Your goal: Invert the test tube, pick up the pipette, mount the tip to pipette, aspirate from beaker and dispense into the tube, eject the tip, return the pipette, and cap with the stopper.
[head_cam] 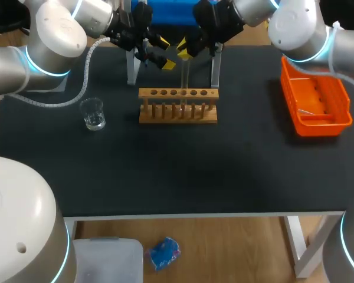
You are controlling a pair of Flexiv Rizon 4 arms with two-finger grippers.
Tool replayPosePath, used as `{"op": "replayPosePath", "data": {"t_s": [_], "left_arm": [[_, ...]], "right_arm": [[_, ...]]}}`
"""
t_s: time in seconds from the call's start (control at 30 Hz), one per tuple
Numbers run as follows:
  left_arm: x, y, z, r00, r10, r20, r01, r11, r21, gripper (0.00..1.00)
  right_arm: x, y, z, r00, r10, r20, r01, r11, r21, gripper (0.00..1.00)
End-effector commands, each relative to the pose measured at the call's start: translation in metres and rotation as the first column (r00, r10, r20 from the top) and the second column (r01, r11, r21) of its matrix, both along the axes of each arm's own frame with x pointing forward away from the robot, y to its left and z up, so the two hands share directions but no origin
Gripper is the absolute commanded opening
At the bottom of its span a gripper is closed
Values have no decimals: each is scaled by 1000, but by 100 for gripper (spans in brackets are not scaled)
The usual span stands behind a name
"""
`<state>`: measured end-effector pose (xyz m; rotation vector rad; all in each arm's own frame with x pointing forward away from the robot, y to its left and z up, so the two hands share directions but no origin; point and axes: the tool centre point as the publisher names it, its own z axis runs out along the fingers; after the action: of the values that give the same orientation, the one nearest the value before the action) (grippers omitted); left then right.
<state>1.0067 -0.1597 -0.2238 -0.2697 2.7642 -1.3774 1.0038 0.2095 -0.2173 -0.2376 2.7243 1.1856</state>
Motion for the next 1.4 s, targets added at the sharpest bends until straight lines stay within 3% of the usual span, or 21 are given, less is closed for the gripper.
{"op": "replayPosePath", "data": {"t_s": [0.03, 1.4], "left_arm": [[1, 1, 1, 1000, -4, -4, 4, 1000, 4, 100], [1, 1, 1, 1000, -4, -4, 4, 1000, 4, 100]], "right_arm": [[-4, -2, -3, 1000, -5, -1, 5, 1000, 4, 0], [-5, -5, -25, 999, -22, -39, 23, 1000, 4, 0]]}}
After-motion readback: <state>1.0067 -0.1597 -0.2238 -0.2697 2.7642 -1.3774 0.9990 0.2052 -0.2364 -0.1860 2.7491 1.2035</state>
